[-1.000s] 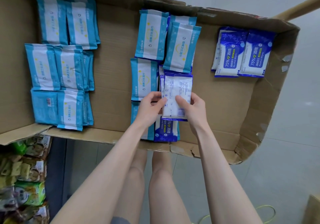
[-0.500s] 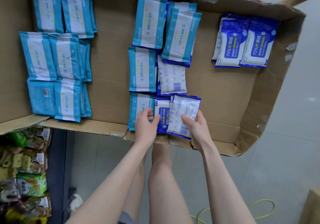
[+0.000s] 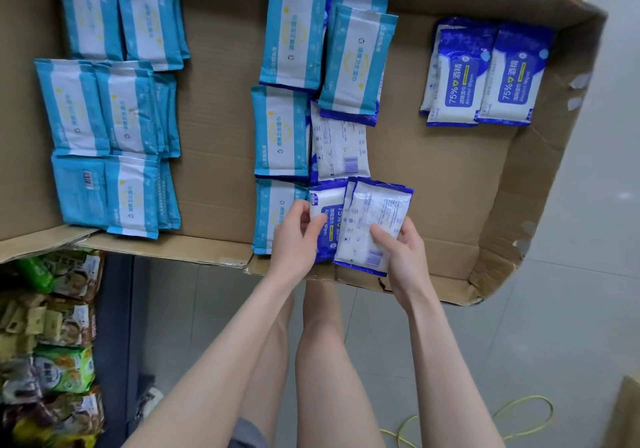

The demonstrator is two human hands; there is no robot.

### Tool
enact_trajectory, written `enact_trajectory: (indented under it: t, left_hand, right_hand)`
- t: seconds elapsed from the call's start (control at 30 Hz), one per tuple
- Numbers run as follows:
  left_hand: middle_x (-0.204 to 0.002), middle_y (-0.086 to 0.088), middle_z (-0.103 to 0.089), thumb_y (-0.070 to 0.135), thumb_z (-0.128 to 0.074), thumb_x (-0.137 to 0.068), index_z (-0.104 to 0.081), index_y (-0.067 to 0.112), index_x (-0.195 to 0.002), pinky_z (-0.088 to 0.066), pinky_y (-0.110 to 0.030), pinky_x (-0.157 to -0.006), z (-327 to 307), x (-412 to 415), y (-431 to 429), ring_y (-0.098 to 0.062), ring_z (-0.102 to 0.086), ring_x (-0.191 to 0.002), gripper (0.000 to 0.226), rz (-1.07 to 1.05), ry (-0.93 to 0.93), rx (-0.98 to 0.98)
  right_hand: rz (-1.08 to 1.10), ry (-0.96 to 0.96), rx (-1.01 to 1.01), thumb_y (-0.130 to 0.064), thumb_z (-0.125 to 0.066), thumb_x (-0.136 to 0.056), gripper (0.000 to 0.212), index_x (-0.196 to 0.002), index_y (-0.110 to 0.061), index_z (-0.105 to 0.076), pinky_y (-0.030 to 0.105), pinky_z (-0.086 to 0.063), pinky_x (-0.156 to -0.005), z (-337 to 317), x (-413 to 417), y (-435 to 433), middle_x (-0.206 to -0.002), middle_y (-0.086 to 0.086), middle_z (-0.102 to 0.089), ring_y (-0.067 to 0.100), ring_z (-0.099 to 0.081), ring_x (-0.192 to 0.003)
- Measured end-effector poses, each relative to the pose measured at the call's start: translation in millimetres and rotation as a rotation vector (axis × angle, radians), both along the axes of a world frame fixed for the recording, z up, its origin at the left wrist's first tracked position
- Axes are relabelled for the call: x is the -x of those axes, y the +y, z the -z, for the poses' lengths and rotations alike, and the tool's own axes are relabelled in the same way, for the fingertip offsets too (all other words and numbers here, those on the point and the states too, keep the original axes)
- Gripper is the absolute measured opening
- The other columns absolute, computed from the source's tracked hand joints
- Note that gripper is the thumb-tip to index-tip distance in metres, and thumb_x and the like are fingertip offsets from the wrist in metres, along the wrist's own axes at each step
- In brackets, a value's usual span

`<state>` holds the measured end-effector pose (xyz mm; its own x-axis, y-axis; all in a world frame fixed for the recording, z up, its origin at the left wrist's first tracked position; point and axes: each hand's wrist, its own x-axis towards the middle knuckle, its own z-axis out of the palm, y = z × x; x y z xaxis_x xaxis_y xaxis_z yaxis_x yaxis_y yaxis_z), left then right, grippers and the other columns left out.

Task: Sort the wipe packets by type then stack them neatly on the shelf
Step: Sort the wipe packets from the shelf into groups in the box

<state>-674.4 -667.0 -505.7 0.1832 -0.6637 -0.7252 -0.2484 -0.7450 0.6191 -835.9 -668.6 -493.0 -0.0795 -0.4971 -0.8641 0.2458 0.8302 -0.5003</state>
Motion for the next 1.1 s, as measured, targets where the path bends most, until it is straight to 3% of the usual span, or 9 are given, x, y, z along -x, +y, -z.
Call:
enact_trajectory:
  t: [0.13, 0.27, 0.43, 0.6, 0.77, 0.9, 1.0, 1.1]
  left_hand:
    - [-0.086, 0.012, -0.06, 0.022, -0.049, -0.098, -0.049, 0.026, -0.089, -0.049, -0.027, -0.071, -11.3, 0.5, -31.4, -0.002, -0.057, -0.077, 0.01, -0.102, 0.11, 0.083]
    - [-0.104, -0.003, -0.056, 0.025, -0.044, -0.1, -0.046, 0.022, -0.093, -0.051, -0.039, -0.086, -1.3, 10.2, -75.4, -0.014, -0.057, -0.089, 0.007, -0.109, 0.034, 0.054]
    - [-0.118, -0.003, -0.046, 0.021, -0.053, -0.095, -0.046, 0.011, -0.118, -0.041, -0.026, -0.083, 5.0, 19.7, -91.2, -0.013, -0.049, -0.098, 0.026, -0.037, -0.155, 0.051]
    - [-0.121, -0.007, -0.053, 0.028, -0.063, -0.089, -0.048, 0.01, -0.118, -0.05, -0.037, -0.091, 13.6, 10.9, -98.1, -0.018, -0.057, -0.103, 0.037, -0.079, -0.081, -0.063]
    - [-0.111, -0.005, -0.057, 0.032, -0.06, -0.09, -0.049, 0.015, -0.1, -0.048, -0.033, -0.079, 4.8, -0.5, -101.3, -0.02, -0.057, -0.097, 0.022, -0.004, -0.117, -0.094]
    - [-0.085, 0.002, -0.053, 0.032, -0.053, -0.095, -0.042, 0.01, -0.103, -0.042, -0.03, -0.06, -13.0, -6.7, -87.0, -0.014, -0.053, -0.074, 0.026, 0.008, -0.097, -0.129]
    - [-0.102, -0.003, -0.058, 0.028, -0.05, -0.097, -0.038, 0.012, -0.11, -0.054, -0.044, -0.08, -20.2, -10.5, -68.6, -0.019, -0.062, -0.091, 0.023, -0.068, 0.036, -0.125]
    - [-0.114, 0.0, -0.059, 0.027, -0.042, -0.1, -0.036, 0.022, -0.119, -0.051, -0.048, -0.088, -19.9, -7.1, -53.5, -0.022, -0.061, -0.102, 0.021, -0.037, 0.055, -0.081]
  right_hand:
    - [0.037, 0.033, 0.076, 0.0, -0.058, -0.09, 0.024, -0.111, -0.011, -0.056, 0.042, -0.055, -0.085, -4.7, 0.0, -21.4, -0.109, 0.006, -0.07, 0.025, -0.067, -0.101]
    - [0.002, 0.1, 0.145, 0.001, -0.058, -0.09, 0.023, -0.106, -0.015, -0.053, 0.044, -0.053, -0.089, 9.2, -4.0, -57.8, -0.107, 0.004, -0.067, 0.02, -0.066, -0.098]
    - [-0.056, 0.102, 0.133, -0.003, -0.059, -0.09, 0.024, -0.111, -0.012, -0.051, 0.05, -0.052, -0.091, 24.9, -7.8, -80.3, -0.115, 0.009, -0.065, 0.025, -0.065, -0.104]
    - [-0.045, 0.066, 0.098, -0.006, -0.059, -0.091, 0.024, -0.113, -0.012, -0.052, 0.052, -0.052, -0.091, 26.0, -5.0, -77.9, -0.116, 0.01, -0.065, 0.026, -0.066, -0.103]
    - [-0.046, 0.014, 0.048, -0.009, -0.063, -0.088, 0.034, -0.12, -0.005, -0.051, 0.053, -0.051, -0.091, 20.6, -8.7, -68.7, -0.119, 0.014, -0.065, 0.031, -0.065, -0.105]
    - [0.008, -0.041, 0.003, -0.005, -0.057, -0.091, 0.03, -0.121, -0.004, -0.051, 0.052, -0.053, -0.088, 10.1, -15.9, -53.1, -0.119, 0.016, -0.064, 0.031, -0.065, -0.104]
    - [0.072, -0.061, 0.001, -0.005, -0.056, -0.092, 0.031, -0.122, -0.004, -0.05, 0.049, -0.054, -0.086, -1.4, -18.3, -41.4, -0.118, 0.014, -0.066, 0.029, -0.067, -0.102]
    - [0.135, -0.043, 0.018, -0.006, -0.057, -0.092, 0.03, -0.121, -0.007, -0.05, 0.047, -0.055, -0.086, -12.9, -13.0, -31.6, -0.117, 0.011, -0.066, 0.027, -0.067, -0.103]
